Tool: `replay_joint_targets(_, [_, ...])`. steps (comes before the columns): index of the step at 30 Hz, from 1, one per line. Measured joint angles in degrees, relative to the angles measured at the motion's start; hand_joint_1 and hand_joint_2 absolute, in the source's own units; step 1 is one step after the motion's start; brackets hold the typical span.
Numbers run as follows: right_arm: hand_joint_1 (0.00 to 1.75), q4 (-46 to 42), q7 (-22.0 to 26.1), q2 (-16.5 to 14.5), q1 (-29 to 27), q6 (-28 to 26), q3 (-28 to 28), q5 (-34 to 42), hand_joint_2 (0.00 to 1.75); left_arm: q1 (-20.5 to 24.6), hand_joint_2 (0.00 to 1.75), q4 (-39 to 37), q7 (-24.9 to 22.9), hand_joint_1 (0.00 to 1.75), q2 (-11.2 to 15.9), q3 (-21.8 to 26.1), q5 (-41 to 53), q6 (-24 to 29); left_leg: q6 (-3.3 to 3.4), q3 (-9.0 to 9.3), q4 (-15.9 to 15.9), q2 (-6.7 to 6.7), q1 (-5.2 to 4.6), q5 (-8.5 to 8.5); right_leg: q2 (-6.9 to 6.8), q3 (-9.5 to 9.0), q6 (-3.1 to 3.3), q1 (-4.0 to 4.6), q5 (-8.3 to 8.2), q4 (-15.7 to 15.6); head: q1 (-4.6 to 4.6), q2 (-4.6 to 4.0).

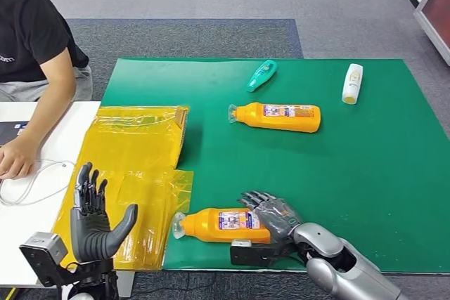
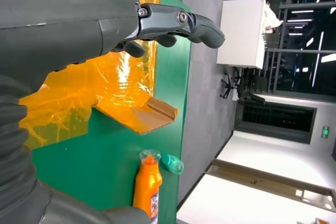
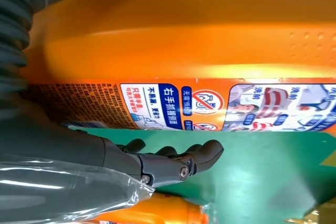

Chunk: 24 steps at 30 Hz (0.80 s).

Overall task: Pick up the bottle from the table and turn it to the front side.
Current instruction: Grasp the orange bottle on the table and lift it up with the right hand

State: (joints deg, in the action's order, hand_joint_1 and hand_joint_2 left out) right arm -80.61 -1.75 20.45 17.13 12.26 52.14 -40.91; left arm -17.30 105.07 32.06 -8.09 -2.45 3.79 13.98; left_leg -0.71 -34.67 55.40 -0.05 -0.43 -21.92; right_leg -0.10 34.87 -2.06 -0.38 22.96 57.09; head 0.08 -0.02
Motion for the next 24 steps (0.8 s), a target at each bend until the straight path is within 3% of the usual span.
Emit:
replay_joint_targets(9, [0.00,0.28,-5.49,-0.42,-0.12,-1.18,0.78,-4.60,1.75,-0.45,1.75,0.01,0.00,0.00,0.00,0.00,0.07,0.50,0.03,0.03,0.00,0.00,-0.01,0.03,0.00,-0.03,-0.04,-0.01,-0.05,0.00,-0.01,0.00])
replay_joint_targets(14, [0.00,0.30,-9.06,-0.99,-0.66,0.87,0.79,-8.26,1.75,-1.05,1.75,0.22,-0.14,0.00,0.00,0.00,0.43,0.62,0.02,0.08,0.00,0.00,0.00,0.03,0.01,-0.06,-0.02,0.00,-0.06,0.00,-0.01,0.00])
replay_joint_targets(24, [0.00,0.52,-8.68,-1.64,-1.11,1.90,0.51,-10.02,1.75,-1.41,1.75,0.37,-0.01,0.00,0.00,0.01,0.54,0.52,0.01,0.29,0.00,0.00,0.00,0.04,0.02,-0.23,0.04,0.00,-0.09,-0.01,-0.01,0.00])
